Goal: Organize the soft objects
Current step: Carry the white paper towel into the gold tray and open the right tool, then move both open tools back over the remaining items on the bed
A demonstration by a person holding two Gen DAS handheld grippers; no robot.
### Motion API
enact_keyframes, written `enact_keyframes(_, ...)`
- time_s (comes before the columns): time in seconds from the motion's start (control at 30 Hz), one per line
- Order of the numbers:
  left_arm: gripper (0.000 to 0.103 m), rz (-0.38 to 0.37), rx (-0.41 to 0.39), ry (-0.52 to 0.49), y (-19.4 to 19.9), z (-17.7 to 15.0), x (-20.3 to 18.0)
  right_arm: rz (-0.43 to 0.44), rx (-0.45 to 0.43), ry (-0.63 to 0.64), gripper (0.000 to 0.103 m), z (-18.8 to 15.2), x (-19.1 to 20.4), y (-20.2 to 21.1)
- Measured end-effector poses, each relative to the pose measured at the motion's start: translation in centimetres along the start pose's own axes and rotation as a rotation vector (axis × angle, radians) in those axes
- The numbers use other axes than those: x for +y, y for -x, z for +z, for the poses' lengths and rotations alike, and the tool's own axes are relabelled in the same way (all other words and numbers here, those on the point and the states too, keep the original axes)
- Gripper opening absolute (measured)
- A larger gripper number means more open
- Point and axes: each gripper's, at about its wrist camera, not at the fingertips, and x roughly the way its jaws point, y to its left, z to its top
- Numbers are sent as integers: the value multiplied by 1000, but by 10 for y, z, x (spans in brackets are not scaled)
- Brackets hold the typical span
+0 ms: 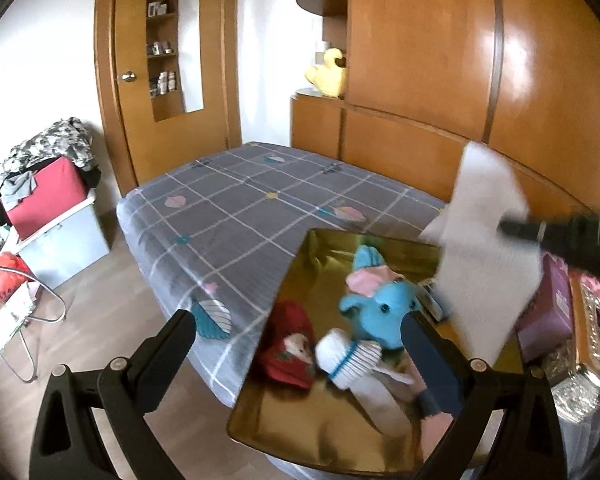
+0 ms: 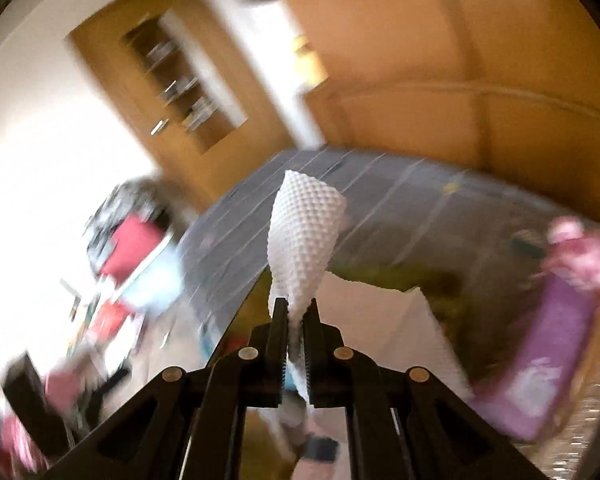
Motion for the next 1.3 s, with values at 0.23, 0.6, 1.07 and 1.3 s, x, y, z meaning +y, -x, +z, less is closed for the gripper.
enact_keyframes(0.23,103,20,-8,22,1,5,11,-178,214,179,7,-49,20,-52)
enact_keyframes(0.6,103,-12,-19,-4,12,6,1,-221,199,48,45,-65,-6,-32)
enact_keyframes(1.07,103,-60,-26,-38,23,3,-15,-322,3,28,45,-72,-14,60)
enact_keyframes(1.3,103,-100,-27,-73,30,-2,-29,-419,-55,-36,45,-96,-50,117)
